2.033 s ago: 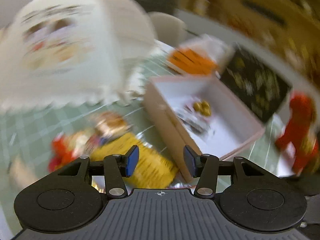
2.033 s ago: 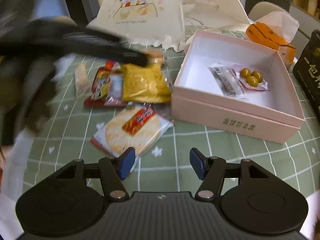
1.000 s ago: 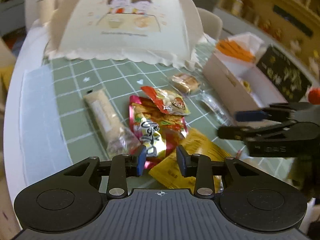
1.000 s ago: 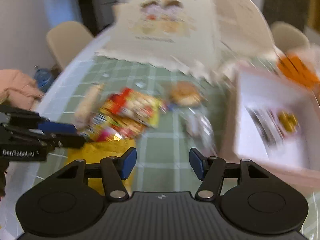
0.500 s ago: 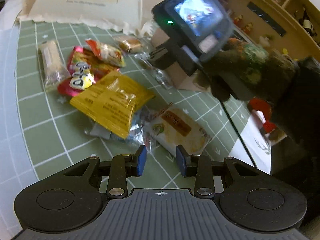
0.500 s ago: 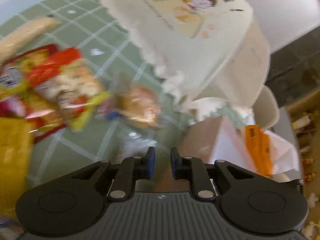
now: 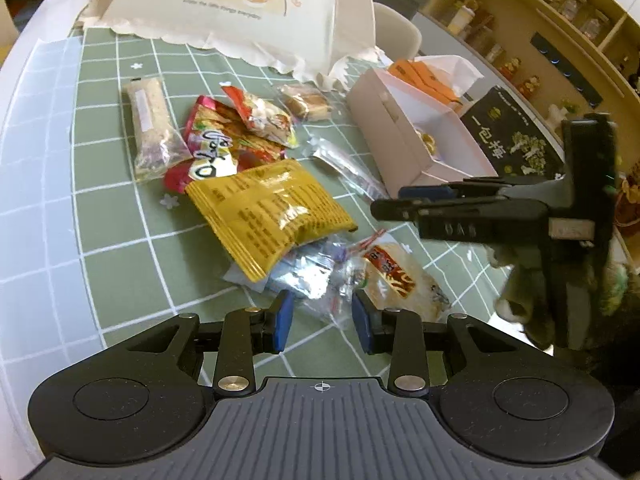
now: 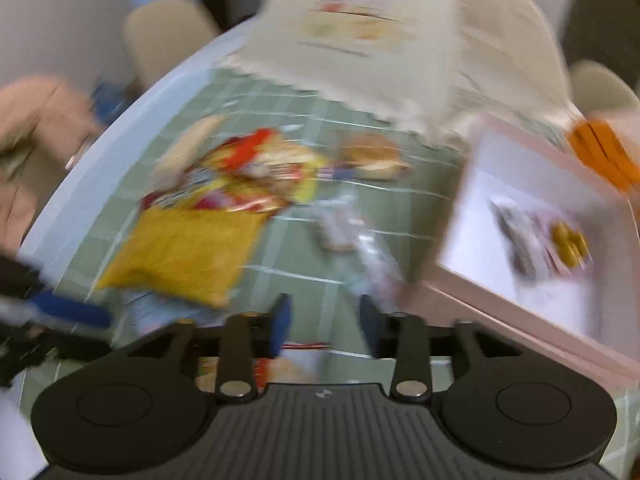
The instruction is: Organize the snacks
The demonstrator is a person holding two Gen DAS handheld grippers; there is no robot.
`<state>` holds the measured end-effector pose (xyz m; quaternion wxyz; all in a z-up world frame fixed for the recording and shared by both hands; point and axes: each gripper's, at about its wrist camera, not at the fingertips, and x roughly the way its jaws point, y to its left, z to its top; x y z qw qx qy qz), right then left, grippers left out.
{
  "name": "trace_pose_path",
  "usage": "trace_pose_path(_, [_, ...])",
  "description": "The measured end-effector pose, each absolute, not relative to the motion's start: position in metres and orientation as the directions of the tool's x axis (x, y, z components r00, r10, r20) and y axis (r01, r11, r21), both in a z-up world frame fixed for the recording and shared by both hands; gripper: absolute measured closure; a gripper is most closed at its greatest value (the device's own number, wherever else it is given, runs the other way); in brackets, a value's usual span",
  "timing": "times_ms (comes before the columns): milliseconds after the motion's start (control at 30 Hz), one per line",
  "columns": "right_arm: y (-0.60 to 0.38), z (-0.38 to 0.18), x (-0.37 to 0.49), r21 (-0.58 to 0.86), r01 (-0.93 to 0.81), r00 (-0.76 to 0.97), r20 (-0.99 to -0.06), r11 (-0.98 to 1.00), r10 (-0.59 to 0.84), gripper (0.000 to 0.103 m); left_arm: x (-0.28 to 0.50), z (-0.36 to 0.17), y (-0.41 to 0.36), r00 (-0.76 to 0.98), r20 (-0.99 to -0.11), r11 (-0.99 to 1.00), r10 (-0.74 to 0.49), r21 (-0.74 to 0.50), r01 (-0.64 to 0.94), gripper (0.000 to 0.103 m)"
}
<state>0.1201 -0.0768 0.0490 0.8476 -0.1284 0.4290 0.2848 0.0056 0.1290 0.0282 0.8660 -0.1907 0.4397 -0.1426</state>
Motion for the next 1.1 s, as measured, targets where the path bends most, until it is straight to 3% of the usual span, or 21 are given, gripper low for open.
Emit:
trace_pose_path(133, [-0.081, 0.035, 0.137, 0.046, -0.562, 0.486, -0.789, 0.826, 0.375, 0.057, 0.005, 0.025, 0.125, 0.558, -0.716, 0.885, -0.419, -0.459, 0.076, 0.066])
trace_pose_path(400, [-0.031, 0.024, 0.152, -0.08, -0.622, 0.554, -0.748, 0.779, 0.366, 0.054, -0.004, 0.025, 0.134, 0.559, -0.727, 0.888, -0.398, -0.458, 0.037, 0.066])
trace_pose_path(500, [-0.02, 0.022, 0.161, -0.084, -0.645, 0.542, -0.751, 0.759, 0.377, 0.043, -0.007, 0.023, 0.135, 0.55, -0.722, 0.874, -0.42, -0.485, 0.032, 0.066])
trace_pose_path(600, [-0.021, 0.022, 0.17, -0.021, -0.63, 0.51, -0.766, 0.777, 0.392, 0.042, -0.009, 0.022, 0.132, 0.538, -0.714, 0.862, -0.449, -0.505, 0.048, 0.066])
trace_pose_path(767, [-0.034, 0.027, 0.154, 0.112, -0.642, 0.418, -0.778, 0.759, 0.469, 0.058, -0.004, 0.017, 0.129, 0.527, -0.726, 0.866, -0.442, -0.499, 0.04, 0.066])
trace_pose_path(933, [-0.045, 0.033, 0.114, 0.173, -0.671, 0.339, -0.793, 0.721, 0.507, 0.058, 0.006, 0.017, 0.133, 0.553, -0.743, 0.881, -0.377, -0.472, -0.034, 0.066])
trace_pose_path(1000, [-0.049, 0.036, 0.095, 0.132, -0.679, 0.357, -0.8, 0.722, 0.482, 0.054, 0.011, 0.017, 0.134, 0.551, -0.773, 0.904, -0.314, -0.421, -0.076, 0.066])
trace_pose_path(1067, [-0.054, 0.04, 0.074, 0.073, -0.684, 0.397, -0.797, 0.726, 0.455, 0.04, 0.015, 0.018, 0.132, 0.549, -0.797, 0.921, -0.253, -0.372, -0.116, 0.064])
trace_pose_path(1100, [-0.056, 0.04, 0.065, 0.051, -0.683, 0.413, -0.796, 0.729, 0.442, 0.039, 0.017, 0.019, 0.132, 0.55, -0.799, 0.921, -0.244, -0.369, -0.128, 0.064])
